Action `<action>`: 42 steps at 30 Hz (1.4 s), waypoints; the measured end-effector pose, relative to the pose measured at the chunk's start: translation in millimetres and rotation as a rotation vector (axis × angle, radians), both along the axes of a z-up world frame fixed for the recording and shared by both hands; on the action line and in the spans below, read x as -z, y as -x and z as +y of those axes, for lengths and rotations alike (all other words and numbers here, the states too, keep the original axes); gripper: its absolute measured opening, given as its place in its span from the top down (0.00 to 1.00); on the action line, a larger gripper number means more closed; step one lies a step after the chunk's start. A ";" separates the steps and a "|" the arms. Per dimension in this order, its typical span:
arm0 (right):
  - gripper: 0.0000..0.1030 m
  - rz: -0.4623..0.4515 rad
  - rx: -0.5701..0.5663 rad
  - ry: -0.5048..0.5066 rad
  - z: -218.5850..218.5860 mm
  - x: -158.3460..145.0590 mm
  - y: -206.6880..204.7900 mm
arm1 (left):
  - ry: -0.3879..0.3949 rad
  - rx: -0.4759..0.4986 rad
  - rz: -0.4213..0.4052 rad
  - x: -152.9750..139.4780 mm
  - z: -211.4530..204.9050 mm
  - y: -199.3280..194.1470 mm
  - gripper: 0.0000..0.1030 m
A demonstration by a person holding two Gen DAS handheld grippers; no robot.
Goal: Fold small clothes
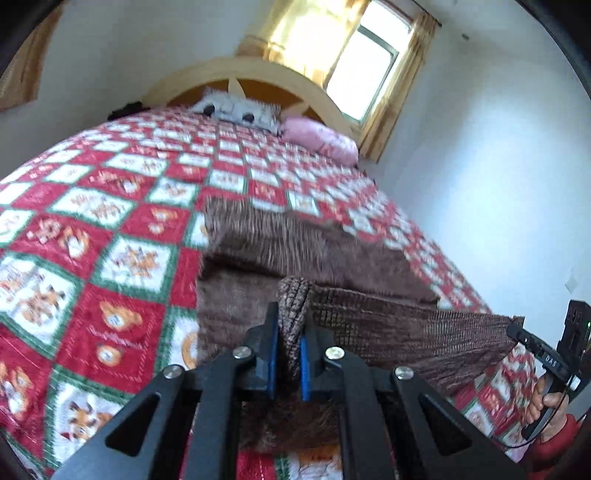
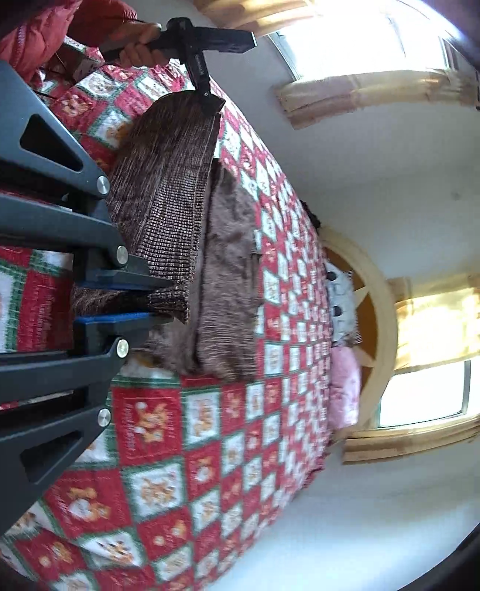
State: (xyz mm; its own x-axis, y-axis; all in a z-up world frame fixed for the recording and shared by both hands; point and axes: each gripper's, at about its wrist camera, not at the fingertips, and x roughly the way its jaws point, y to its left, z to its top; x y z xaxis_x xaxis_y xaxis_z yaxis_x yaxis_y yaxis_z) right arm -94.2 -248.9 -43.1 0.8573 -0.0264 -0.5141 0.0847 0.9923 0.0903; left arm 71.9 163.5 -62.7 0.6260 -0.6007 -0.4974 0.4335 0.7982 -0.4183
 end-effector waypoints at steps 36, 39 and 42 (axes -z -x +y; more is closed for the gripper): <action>0.92 0.003 0.093 0.161 -53.8 -23.6 -209.6 | -0.180 -0.226 0.026 -15.3 -64.5 -175.7 0.91; 0.92 0.004 0.113 0.178 -62.2 -25.0 -234.3 | -0.188 -0.252 0.009 -19.1 -70.7 -194.7 0.91; 0.92 0.011 0.143 0.196 -71.8 -14.5 -263.4 | -0.205 -0.286 0.006 -13.2 -79.3 -216.5 0.91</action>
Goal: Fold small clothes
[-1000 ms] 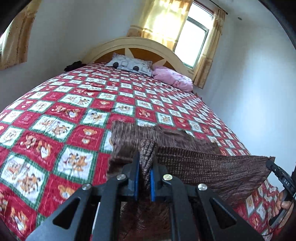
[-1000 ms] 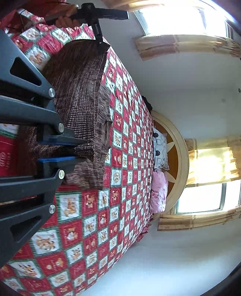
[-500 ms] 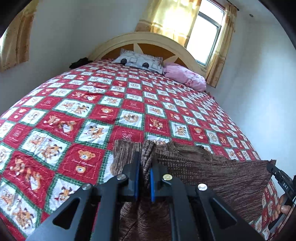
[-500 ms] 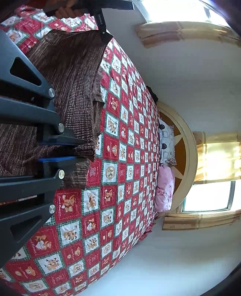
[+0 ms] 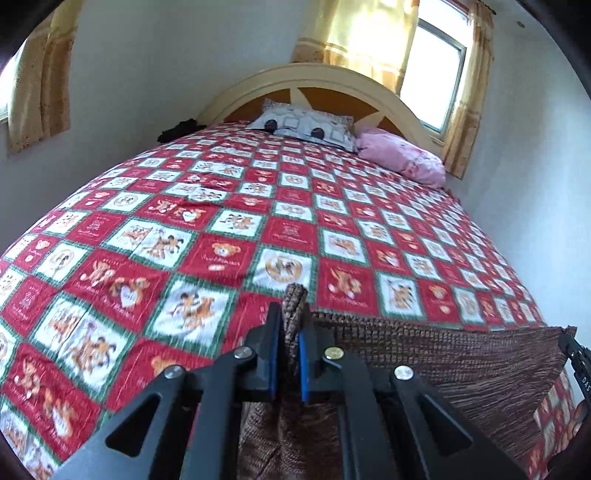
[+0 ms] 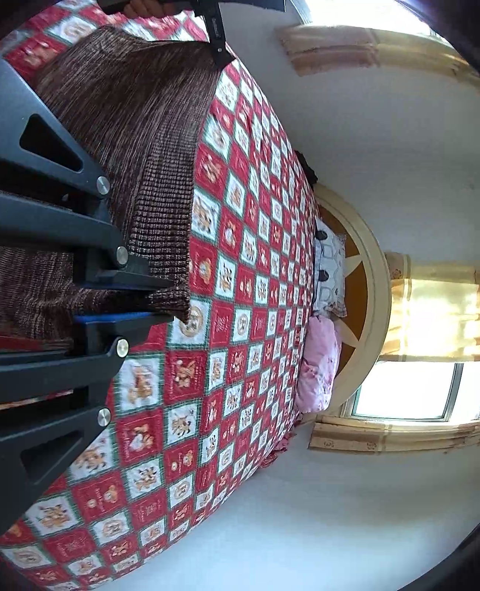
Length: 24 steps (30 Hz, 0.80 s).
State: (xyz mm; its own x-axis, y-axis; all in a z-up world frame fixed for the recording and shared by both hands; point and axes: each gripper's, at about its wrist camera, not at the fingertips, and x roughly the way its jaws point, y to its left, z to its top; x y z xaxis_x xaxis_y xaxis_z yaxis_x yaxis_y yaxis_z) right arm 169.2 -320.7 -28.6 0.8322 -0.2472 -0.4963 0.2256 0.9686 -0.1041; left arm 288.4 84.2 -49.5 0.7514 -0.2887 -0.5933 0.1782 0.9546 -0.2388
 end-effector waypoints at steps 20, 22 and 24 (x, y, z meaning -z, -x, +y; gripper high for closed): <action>0.75 0.217 0.137 -0.133 -51.3 95.4 -67.6 | -0.144 -0.116 0.219 81.4 -9.6 -63.3 0.70; 0.75 0.092 0.170 -0.190 -59.9 72.2 -46.1 | -0.160 -0.143 0.187 65.0 0.2 -53.5 0.46; 0.74 -0.110 0.229 -0.208 -61.7 40.0 2.8 | -0.149 -0.170 0.102 42.3 19.8 -32.5 0.32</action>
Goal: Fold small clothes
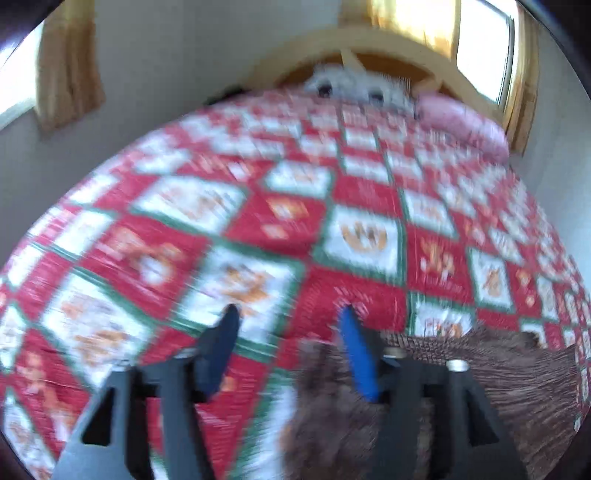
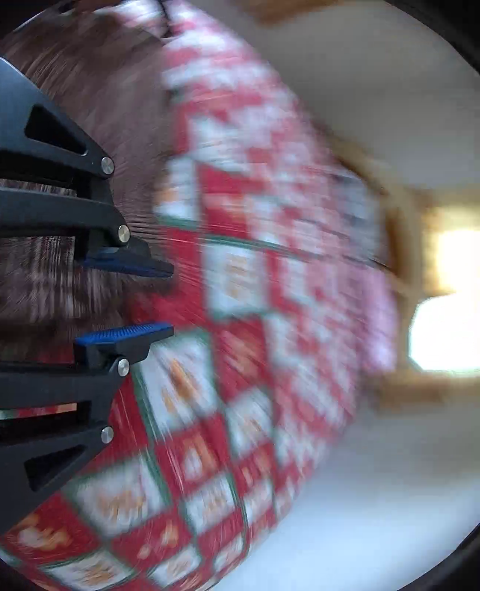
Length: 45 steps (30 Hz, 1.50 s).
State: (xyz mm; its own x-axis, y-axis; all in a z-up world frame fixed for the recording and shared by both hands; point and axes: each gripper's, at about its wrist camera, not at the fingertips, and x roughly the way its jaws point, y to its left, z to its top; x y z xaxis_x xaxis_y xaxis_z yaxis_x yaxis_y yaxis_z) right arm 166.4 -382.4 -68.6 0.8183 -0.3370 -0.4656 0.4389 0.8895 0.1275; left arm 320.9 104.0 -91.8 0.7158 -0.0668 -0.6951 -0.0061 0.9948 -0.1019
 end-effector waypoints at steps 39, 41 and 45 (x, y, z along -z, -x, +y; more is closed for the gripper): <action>0.84 0.272 -0.220 -0.030 84.9 72.0 134.9 | 0.167 -0.101 0.099 51.4 35.7 203.1 0.23; 0.84 0.267 -0.221 -0.041 83.4 72.2 135.0 | 0.211 -0.123 0.121 49.0 33.6 208.9 0.31; 0.84 0.262 -0.224 -0.050 81.8 72.4 135.0 | 0.421 -0.176 0.114 51.9 32.1 228.1 0.32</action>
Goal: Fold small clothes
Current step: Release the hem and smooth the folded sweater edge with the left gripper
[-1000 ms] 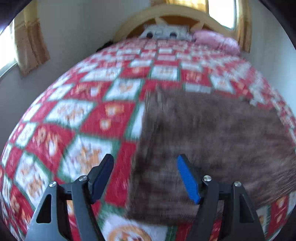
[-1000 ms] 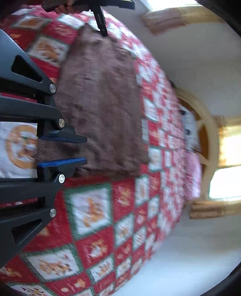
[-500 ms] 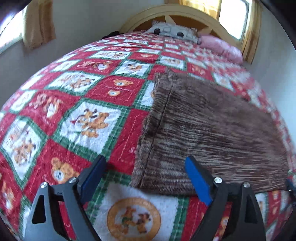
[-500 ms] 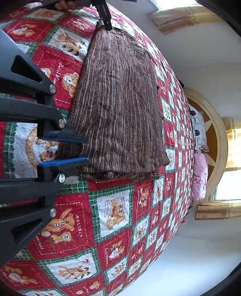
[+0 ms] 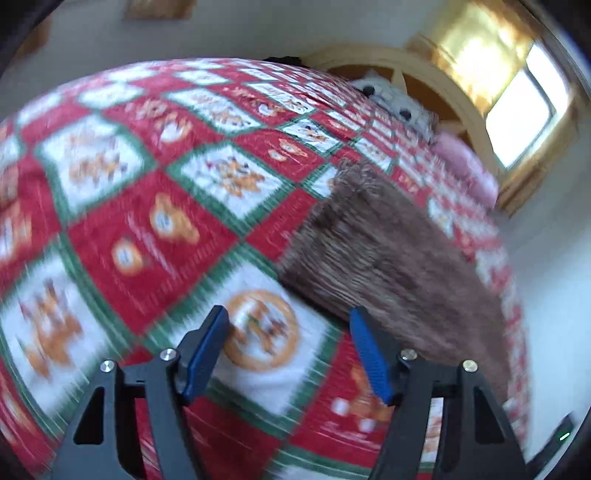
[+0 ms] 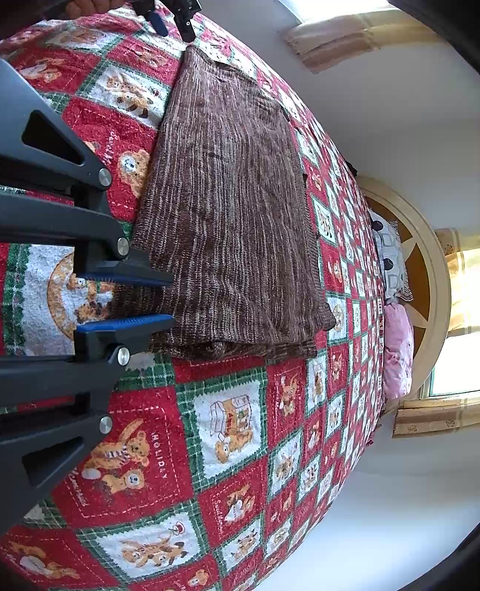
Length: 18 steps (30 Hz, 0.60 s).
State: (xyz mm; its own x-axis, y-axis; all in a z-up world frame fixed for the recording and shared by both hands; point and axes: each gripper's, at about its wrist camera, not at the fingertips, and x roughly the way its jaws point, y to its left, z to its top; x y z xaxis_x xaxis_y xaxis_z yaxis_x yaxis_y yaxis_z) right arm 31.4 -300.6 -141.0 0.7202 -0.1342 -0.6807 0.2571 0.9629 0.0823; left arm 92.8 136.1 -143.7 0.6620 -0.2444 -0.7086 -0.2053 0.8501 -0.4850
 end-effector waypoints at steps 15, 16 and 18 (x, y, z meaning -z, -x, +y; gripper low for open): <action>0.84 -0.018 0.015 -0.003 -0.6 -4.9 2.4 | 0.089 -0.011 -0.068 15.6 -19.8 -54.9 0.88; 0.84 -0.037 0.069 0.032 1.5 -12.6 6.3 | 0.099 0.000 -0.078 15.6 -19.2 -50.6 0.88; 0.84 -0.129 0.093 0.061 11.6 -34.4 10.2 | 0.096 0.028 -0.095 14.4 -21.2 -45.5 0.88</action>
